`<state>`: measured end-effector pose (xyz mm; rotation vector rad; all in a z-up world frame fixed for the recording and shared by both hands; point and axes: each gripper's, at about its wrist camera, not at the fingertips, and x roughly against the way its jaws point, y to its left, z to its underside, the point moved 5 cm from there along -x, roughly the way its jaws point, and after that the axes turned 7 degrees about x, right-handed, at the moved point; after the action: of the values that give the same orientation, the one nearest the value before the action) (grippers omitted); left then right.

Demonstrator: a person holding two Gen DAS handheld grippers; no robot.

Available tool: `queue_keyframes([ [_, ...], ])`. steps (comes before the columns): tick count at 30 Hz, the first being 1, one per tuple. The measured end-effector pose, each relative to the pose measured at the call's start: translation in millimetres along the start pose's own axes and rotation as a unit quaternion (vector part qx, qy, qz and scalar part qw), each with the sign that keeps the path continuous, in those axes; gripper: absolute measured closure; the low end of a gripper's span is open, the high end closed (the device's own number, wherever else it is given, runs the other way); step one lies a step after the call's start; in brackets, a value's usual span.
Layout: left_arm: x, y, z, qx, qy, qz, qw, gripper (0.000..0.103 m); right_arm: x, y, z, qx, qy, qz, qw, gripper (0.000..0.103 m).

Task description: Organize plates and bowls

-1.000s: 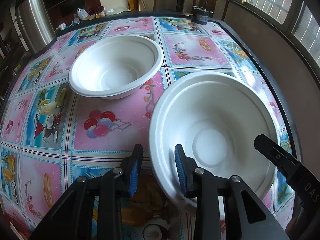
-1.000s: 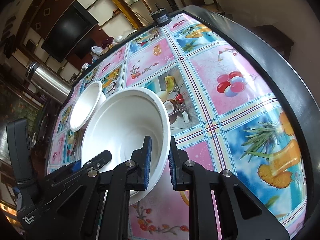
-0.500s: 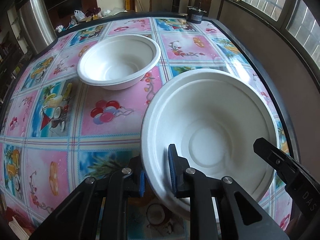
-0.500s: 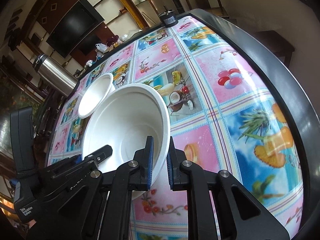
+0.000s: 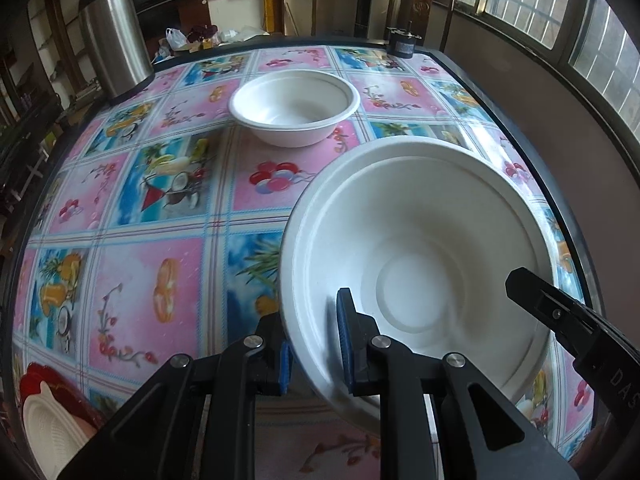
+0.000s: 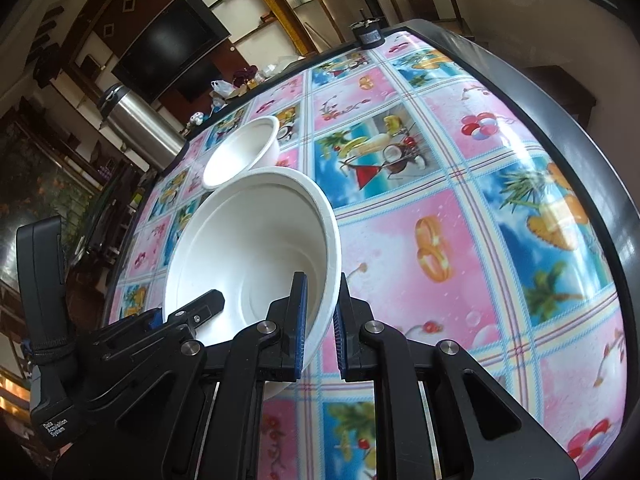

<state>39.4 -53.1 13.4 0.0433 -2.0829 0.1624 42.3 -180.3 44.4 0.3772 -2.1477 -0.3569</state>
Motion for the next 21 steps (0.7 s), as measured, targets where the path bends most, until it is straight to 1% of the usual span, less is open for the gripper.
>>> queue_keyframes([
  [2, 5, 7, 3, 0.006, -0.001, 0.001, 1.0000, 0.084, 3, 8, 4, 0.003, 0.000, -0.005, 1.000, 0.092],
  [15, 49, 54, 26, 0.033, -0.046, -0.011, 0.9983, 0.085, 19, 67, 28, 0.040, -0.005, -0.031, 0.999, 0.091],
  [21, 63, 78, 38, 0.051, -0.053, -0.014, 0.9972, 0.085, 23, 94, 39, 0.063, -0.002, -0.033, 0.997, 0.091],
])
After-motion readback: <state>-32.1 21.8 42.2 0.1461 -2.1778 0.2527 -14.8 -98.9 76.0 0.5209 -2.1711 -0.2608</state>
